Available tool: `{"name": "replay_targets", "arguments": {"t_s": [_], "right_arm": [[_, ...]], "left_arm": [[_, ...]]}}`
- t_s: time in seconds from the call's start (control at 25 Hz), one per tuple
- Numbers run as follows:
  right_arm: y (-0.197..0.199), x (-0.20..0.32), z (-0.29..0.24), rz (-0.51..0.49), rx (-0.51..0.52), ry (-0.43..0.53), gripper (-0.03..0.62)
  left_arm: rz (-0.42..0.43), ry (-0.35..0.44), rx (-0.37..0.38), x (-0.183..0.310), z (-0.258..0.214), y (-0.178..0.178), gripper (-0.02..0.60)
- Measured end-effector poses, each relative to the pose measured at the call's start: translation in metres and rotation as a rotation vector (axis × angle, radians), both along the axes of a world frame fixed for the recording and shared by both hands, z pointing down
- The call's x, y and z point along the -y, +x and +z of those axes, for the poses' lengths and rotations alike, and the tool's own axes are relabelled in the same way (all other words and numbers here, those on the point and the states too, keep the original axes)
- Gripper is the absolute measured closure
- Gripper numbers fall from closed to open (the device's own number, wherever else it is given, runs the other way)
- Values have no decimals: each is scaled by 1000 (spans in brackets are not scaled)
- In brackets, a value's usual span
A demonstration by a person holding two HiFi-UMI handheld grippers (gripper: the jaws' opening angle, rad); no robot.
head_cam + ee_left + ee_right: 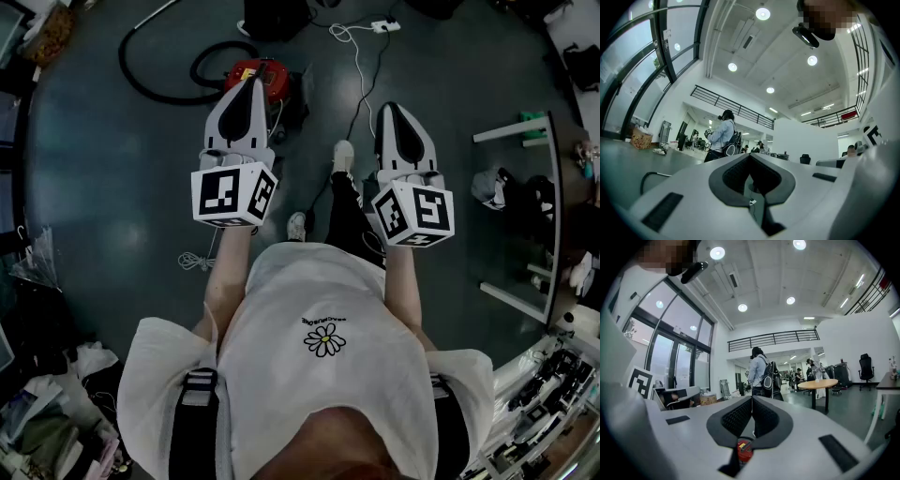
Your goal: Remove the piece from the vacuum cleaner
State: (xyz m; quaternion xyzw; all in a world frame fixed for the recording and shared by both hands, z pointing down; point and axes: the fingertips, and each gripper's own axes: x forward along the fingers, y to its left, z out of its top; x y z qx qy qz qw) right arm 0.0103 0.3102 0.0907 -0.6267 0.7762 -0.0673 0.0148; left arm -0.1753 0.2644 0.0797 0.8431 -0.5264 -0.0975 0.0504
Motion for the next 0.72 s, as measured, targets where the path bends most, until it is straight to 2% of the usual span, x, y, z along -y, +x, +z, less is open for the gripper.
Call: {"name": "replay_targets", "arguments": {"t_s": [0.24, 0.4, 0.72], "right_arm": [[19, 45, 27, -13, 9, -43, 580], [35, 101, 35, -42, 40, -26, 580], [71, 214, 40, -101, 61, -20, 580]], "left_arm": [[-22, 15, 12, 37, 11, 18, 580], [-45, 36, 30, 81, 14, 32, 580], [-109, -32, 75, 185, 40, 58, 580]]}}
